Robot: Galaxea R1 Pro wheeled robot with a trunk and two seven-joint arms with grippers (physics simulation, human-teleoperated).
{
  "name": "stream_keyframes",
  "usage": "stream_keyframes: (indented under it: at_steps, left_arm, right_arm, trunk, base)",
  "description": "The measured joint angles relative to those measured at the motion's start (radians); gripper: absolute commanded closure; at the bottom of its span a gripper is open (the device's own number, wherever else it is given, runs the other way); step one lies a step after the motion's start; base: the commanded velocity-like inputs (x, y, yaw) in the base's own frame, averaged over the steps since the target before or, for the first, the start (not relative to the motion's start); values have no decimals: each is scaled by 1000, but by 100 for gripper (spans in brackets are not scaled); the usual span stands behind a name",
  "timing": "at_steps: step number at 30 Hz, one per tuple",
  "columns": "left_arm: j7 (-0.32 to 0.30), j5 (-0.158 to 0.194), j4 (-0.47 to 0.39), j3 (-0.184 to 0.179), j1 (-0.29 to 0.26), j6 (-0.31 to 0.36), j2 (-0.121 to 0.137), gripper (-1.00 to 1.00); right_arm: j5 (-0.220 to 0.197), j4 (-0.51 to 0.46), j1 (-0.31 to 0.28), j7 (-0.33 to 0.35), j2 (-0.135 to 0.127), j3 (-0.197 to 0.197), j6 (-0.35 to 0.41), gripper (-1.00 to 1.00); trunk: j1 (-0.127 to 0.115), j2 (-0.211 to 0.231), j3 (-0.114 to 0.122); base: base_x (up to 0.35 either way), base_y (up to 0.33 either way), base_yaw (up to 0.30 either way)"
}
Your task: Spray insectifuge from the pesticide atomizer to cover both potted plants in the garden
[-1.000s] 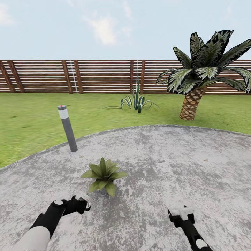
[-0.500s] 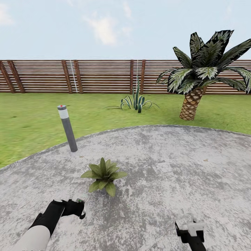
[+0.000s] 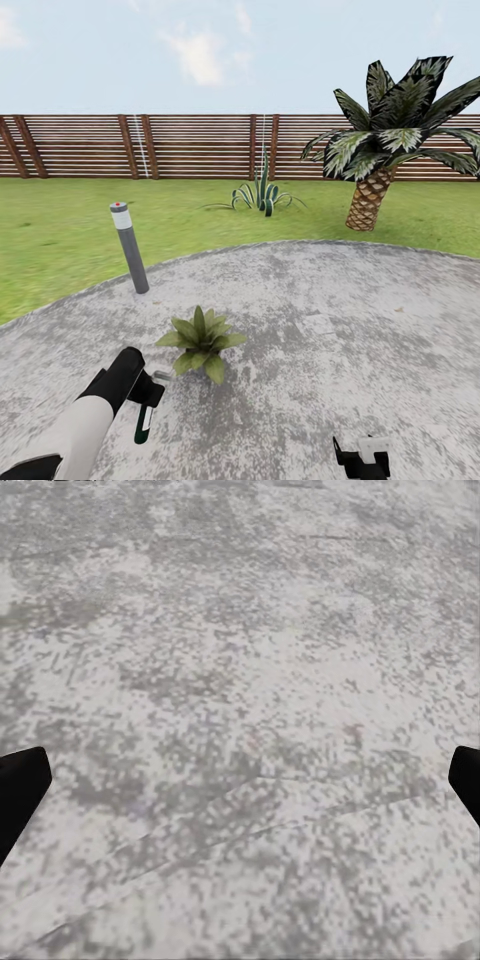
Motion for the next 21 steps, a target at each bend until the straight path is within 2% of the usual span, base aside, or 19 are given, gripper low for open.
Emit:
stream_keyframes:
  at_steps: [9,14,16,18,19,21]
  left_arm:
    - [0,1,6,-1,-1,0,-1,100]
    - [-2,2,6,-4,-3,2,-2,100]
    - [-25,2,6,-7,-6,2,-1,100]
    - [-77,-4,6,-11,-8,3,6,100]
    - [-127,-6,6,-30,-10,4,13,100]
    - [-159,-14,6,-77,-11,3,28,100]
  right_arm:
    - [1,0,0,0,0,0,0,-100]
    - [1,0,0,0,0,0,0,-100]
    - [1,0,0,0,0,0,0,-100]
    - [1,0,0,0,0,0,0,-100]
    - [1,0,0,0,0,0,0,-100]
    - [1,0,0,0,0,0,0,-100]
  trunk:
    - [0,0,0]
    - [0,0,0]
    - [0,0,0]
    - [0,0,0]
    - [0,0,0]
    - [0,0,0]
  base:
    - [295,28,0]
    - [79,19,0]
    - [8,2,0]
    - [2,1,0]
    - [0,0,0]
    - [0,0,0]
